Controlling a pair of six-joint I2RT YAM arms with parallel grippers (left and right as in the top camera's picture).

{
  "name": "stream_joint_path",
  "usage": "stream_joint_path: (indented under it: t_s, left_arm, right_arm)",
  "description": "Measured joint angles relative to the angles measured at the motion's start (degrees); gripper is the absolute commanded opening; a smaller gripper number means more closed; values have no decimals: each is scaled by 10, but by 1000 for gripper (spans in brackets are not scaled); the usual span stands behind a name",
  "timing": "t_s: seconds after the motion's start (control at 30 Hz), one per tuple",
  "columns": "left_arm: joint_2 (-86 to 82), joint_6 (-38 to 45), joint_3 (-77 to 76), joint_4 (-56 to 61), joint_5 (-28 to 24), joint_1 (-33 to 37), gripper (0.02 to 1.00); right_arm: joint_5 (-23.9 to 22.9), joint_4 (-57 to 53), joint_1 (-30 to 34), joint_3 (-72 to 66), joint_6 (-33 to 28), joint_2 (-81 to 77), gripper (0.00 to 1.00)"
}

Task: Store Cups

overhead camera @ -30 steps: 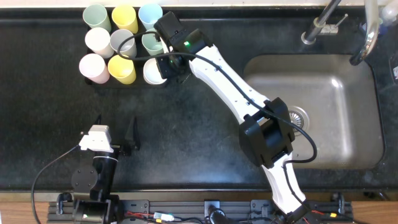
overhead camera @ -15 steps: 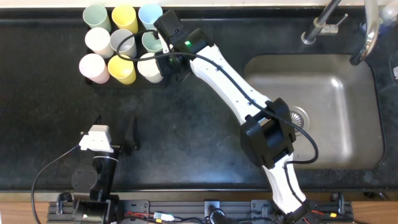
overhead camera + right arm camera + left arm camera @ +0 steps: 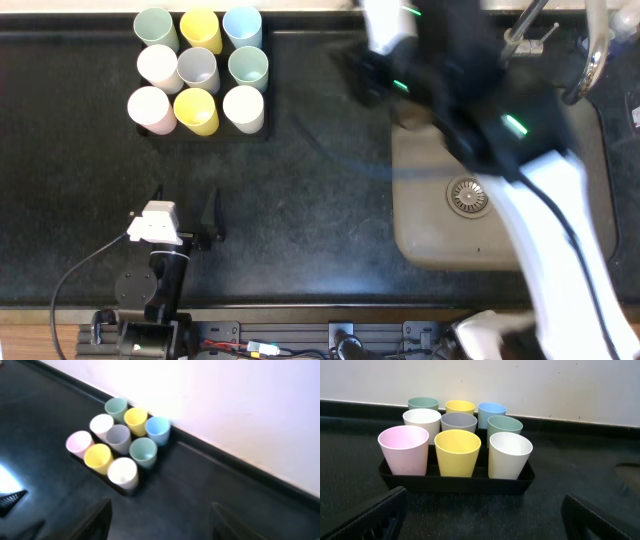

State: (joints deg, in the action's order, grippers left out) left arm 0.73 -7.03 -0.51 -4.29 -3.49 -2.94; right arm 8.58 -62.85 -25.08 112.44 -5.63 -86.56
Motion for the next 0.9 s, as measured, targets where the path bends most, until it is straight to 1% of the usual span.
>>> stream_joint_path:
  t_s: [0.17, 0.23, 0.27, 0.33, 0.6, 0.77, 0.9]
  left_arm:
    - [0, 0, 0, 0, 0, 0, 1000]
    - [0, 0, 0, 0, 0, 0, 1000]
    - [0, 0, 0, 0, 0, 0, 1000]
    - [0, 0, 0, 0, 0, 0, 998]
    - [0, 0, 0, 0, 0, 0, 1000]
    - [0, 0, 0, 0, 0, 0, 1000]
    - [0, 0, 0, 0, 0, 0, 1000]
  right_arm:
    - [1, 70, 31, -174, -24, 127, 673]
    - [1, 104, 46, -256, -26, 173, 711]
    - [1, 122, 55, -297, -26, 198, 768]
    - [2, 160, 74, -376, -20, 254, 996]
    - [2, 370, 168, -648, 24, 536, 998]
    - [2, 462, 176, -797, 39, 642, 993]
    - [2, 518, 176, -894, 42, 691, 996]
